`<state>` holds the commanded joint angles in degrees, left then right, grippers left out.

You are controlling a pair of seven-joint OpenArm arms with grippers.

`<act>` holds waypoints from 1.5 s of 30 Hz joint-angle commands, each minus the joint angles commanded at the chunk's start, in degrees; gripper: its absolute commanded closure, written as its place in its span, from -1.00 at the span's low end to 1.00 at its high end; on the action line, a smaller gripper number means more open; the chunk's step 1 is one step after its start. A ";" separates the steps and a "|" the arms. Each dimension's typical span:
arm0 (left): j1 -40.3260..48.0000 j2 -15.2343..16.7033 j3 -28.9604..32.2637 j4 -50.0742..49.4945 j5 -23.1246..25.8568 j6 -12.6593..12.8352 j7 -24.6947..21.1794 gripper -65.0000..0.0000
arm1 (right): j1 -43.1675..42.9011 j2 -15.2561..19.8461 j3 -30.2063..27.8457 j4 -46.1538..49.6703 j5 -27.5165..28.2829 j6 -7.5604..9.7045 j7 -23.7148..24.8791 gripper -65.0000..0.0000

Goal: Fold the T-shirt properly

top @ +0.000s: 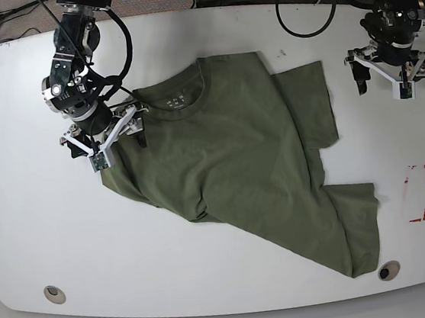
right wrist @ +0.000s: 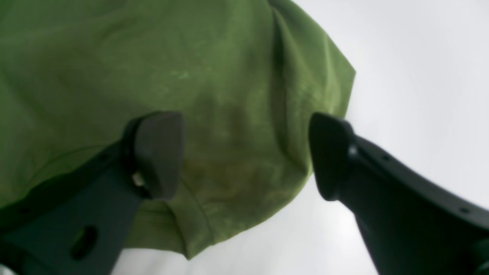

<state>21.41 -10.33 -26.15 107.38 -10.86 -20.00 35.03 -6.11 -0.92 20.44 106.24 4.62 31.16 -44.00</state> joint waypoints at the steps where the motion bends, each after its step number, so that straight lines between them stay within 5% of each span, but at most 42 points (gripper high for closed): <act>1: 0.00 0.00 0.00 0.00 0.00 -0.18 0.00 -0.58 | 0.00 -0.18 0.09 0.00 0.00 0.00 0.00 -0.75; 7: 0.00 0.00 -1.23 0.00 -0.09 -0.88 0.00 -0.58 | 0.00 -1.41 3.34 -0.18 1.67 0.00 0.09 -0.80; 12: -0.09 0.26 -3.52 0.00 -0.09 -6.15 0.00 -0.58 | 0.09 -1.49 8.62 -2.37 9.85 0.00 -0.18 -0.80; 17: -0.88 0.26 -4.84 0.00 -0.09 -8.35 0.00 -0.58 | 0.09 0.00 11.43 -7.21 14.86 -0.53 -0.18 -0.80; 45: -4.13 0.00 -8.70 -0.18 0.09 -8.44 0.00 -0.58 | 3.78 1.05 11.16 -20.92 15.82 -0.53 0.26 -0.79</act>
<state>17.27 -10.33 -34.86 107.21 -10.77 -28.44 35.03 -2.33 0.13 31.60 85.32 20.44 30.64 -43.74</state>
